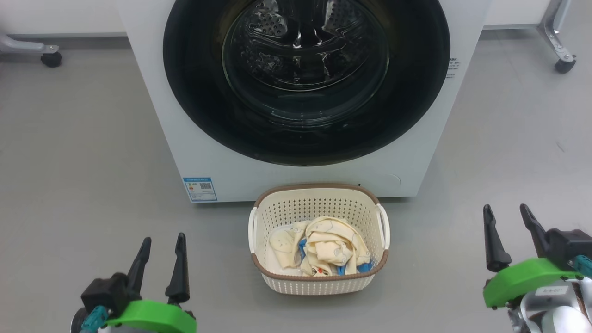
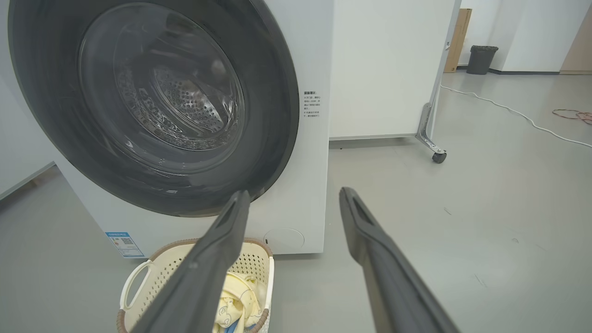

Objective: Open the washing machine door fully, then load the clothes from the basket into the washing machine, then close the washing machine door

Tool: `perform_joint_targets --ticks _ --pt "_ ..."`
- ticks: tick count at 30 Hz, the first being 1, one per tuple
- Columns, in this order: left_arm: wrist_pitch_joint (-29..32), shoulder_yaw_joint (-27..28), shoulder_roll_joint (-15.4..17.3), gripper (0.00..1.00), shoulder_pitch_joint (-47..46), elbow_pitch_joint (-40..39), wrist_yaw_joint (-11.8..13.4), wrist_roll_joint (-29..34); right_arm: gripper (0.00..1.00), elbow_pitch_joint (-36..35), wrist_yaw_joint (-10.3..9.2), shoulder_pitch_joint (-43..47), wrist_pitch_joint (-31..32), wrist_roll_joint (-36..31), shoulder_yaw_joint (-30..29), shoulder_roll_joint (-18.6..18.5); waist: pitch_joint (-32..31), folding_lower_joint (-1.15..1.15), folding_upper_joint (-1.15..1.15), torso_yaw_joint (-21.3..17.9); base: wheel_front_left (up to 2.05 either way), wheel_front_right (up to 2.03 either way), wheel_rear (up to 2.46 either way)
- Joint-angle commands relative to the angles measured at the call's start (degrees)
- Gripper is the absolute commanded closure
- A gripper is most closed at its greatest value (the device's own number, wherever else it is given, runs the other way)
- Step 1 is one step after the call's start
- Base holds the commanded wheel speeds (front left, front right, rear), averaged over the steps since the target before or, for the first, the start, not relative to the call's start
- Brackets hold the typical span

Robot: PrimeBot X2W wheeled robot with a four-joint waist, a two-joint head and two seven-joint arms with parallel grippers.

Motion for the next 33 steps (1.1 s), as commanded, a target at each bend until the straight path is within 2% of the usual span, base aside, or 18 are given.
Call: perform_joint_targets --ticks 1,7,33 --pt "-1.0 1.4 0.5 0.0 -3.4 -1.6 0.0 1.7 0.0 -2.6 -0.05 -1.5 -0.8 -2.1 0.8 -0.5 0.0 0.0 0.0 0.0 0.0 0.0 0.0" --pt "-1.9 1.0 0.5 0.0 -4.0 -1.2 0.2 4.7 0.0 -3.7 -0.05 -1.3 -1.2 -6.0 0.6 -0.5 0.0 0.0 0.0 0.1 0.0 0.0 0.0" --pt "-1.9 0.1 1.0 0.0 -4.8 0.7 1.4 4.6 0.0 -3.7 -0.05 -1.2 -1.3 -5.1 0.2 -0.3 -0.6 0.0 0.0 0.2 0.0 0.01 -0.01"
